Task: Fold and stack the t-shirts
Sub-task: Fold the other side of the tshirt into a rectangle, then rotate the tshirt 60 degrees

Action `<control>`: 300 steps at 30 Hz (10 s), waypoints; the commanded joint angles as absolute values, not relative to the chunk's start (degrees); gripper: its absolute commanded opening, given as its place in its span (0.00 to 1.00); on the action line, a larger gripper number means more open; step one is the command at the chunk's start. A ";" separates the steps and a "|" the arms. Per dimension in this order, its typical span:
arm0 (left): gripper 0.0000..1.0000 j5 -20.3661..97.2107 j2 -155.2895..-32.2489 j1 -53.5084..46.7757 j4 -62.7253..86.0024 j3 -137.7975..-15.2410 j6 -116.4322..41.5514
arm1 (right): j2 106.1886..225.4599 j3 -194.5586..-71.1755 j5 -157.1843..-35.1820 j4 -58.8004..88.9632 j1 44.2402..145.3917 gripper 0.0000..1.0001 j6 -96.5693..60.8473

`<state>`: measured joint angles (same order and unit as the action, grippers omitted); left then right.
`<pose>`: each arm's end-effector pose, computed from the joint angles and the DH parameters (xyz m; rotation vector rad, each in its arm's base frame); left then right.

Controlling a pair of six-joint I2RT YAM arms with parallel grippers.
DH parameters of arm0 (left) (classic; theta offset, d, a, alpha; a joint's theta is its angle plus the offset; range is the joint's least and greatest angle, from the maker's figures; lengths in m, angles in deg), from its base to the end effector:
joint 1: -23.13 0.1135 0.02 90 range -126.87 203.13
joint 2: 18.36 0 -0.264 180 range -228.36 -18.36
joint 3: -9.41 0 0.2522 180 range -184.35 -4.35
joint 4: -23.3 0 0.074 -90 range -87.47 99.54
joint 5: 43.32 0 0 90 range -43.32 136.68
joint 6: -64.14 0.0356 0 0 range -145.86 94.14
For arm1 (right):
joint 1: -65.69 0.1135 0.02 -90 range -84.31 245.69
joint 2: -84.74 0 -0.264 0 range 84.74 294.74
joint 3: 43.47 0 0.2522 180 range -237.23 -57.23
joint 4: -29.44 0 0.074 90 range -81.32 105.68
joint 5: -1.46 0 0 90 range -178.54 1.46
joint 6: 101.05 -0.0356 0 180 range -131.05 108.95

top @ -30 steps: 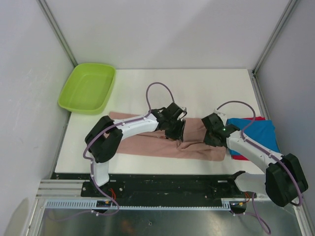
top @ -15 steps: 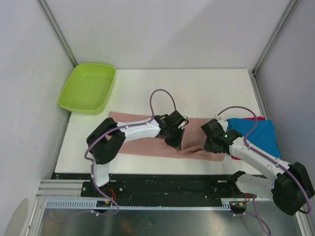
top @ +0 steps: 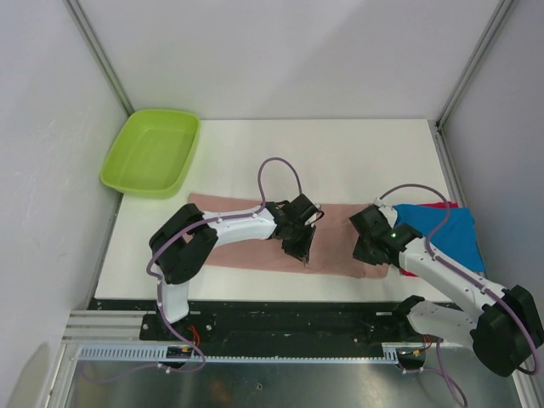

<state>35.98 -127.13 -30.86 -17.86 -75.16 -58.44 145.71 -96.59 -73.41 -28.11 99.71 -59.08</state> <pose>0.2183 -0.3116 0.1610 0.5946 2.8273 -0.6295 0.1601 0.0968 0.2114 0.3987 2.6165 0.1136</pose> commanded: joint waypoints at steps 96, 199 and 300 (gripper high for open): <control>0.33 36.77 -111.84 -6.83 -19.69 -73.34 -54.11 | 148.97 -83.94 -76.30 -16.15 85.64 0.27 -78.91; 0.00 44.22 -113.91 -26.34 -29.90 -63.98 -50.07 | 227.72 -183.89 -83.41 -16.90 66.14 0.06 -39.14; 0.00 46.07 -100.73 -34.69 -19.65 -52.49 -65.05 | 141.43 -91.71 -71.77 -25.60 122.45 0.39 -92.55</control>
<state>42.74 -104.29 -34.86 -18.13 -53.91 -63.97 140.12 -91.84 -72.93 -27.79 121.35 -90.68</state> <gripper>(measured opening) 0.006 0.392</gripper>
